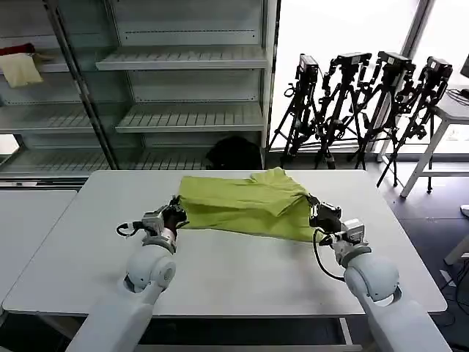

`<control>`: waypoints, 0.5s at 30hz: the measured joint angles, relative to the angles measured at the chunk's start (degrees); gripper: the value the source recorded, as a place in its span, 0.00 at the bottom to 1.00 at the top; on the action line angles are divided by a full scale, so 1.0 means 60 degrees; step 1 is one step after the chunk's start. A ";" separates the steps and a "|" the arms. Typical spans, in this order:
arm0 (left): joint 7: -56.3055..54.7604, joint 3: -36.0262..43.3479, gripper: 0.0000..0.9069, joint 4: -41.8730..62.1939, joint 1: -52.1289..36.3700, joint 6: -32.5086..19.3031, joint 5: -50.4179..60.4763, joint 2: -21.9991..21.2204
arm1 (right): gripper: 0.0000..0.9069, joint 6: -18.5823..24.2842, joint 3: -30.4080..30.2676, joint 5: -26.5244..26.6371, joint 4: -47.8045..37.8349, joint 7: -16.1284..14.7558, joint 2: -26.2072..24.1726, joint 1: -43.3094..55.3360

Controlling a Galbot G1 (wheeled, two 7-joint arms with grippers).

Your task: Fold and organize the clothes.

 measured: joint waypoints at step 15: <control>0.0508 -0.0035 0.00 0.0013 0.0326 0.0226 0.0643 0.0254 | 0.00 0.0260 0.0168 0.0002 -0.0250 -0.0165 0.0070 -0.0953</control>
